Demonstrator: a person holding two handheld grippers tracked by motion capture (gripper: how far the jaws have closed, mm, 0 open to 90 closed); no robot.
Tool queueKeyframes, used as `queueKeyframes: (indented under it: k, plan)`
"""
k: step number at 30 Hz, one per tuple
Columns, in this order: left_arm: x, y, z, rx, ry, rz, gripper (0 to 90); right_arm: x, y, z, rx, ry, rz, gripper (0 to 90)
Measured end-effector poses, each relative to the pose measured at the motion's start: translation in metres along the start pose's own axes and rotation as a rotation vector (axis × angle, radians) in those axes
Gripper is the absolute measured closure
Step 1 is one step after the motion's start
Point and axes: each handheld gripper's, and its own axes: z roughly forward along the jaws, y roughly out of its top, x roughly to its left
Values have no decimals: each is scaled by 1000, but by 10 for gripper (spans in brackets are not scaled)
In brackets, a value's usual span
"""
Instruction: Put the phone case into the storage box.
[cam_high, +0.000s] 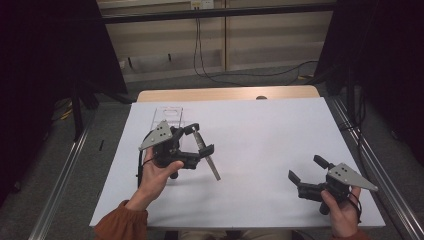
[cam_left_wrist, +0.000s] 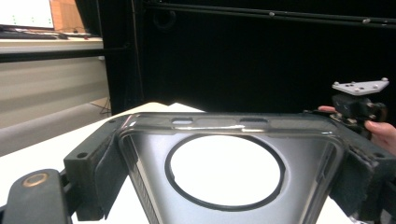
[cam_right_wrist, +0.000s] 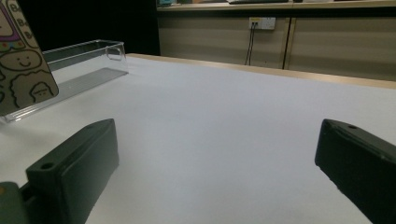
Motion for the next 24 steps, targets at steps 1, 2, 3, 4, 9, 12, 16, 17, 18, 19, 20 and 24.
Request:
queueKeyframes:
  k: [1, 2, 3, 4, 9, 12, 16, 17, 18, 19, 20, 24]
  plan:
    - [0, 1, -1, -4, 28, -2, 120, 0, -1, -2, 5, 2, -6, 0]
    - [0, 1, -2, -6, 34, -8, 120, -1, -1, -4, 3, 6, -4, 0]
    - [1, 2, -3, -8, 35, -8, 120, -1, -1, -5, 2, 3, -4, 0]
    - [1, 2, -4, -12, 44, -8, 120, -3, -1, -7, 2, -2, 1, 0]
    - [5, 5, -9, -6, 65, -10, 120, -10, -2, -16, -10, -38, 7, 0]
    - [8, 5, -10, 10, 88, -14, 121, -11, -3, -19, -8, -38, 5, 0]
    - [9, 8, -12, -19, 125, -30, 120, -12, -2, -19, -9, -36, -4, 0]
    - [11, 9, -14, -18, 136, -23, 120, -12, -2, -19, -15, -37, -9, 0]
    - [12, 10, -15, -15, 159, -21, 120, -11, -3, -19, -18, -26, -12, 0]
    - [14, 10, -17, -6, 162, -10, 120, -11, -3, -19, -19, -18, -19, 0]
    - [15, 10, -16, -22, 177, -31, 120, -11, -3, -19, -14, -22, -19, 0]
    - [25, 10, -19, -6, 212, -37, 120, -11, -3, -18, -10, -17, -17, 0]
